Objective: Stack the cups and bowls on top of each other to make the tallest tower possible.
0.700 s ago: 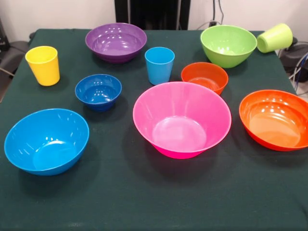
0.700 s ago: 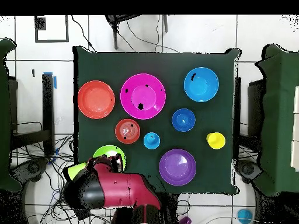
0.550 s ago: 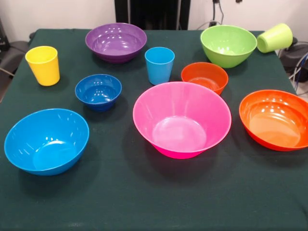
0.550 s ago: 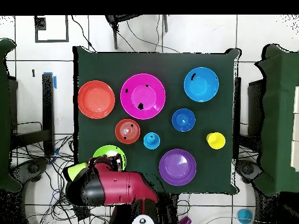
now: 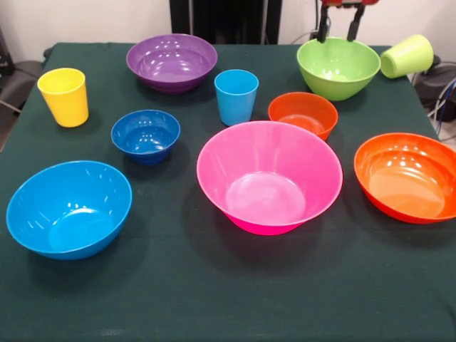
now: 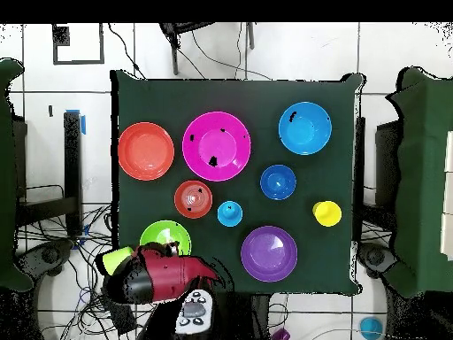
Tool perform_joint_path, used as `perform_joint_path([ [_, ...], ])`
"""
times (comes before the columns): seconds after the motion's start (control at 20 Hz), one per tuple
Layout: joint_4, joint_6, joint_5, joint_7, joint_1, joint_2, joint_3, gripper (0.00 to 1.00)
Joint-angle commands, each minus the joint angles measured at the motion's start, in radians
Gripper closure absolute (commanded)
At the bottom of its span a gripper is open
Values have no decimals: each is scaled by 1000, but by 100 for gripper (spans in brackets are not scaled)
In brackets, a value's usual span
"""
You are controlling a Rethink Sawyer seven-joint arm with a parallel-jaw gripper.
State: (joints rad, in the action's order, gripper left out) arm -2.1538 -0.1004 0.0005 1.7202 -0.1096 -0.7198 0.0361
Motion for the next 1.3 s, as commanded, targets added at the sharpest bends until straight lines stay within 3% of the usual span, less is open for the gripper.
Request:
perform_joint_path([
  [0.05,103,58,8,157,-38,130,-30,0],
  [0.25,94,49,28,191,-66,120,-30,0],
  [0.45,69,-3,57,230,-109,58,-23,0],
  [0.95,13,-100,76,263,-113,-71,-52,0],
  [1.3,46,41,56,295,-120,73,-71,0],
])
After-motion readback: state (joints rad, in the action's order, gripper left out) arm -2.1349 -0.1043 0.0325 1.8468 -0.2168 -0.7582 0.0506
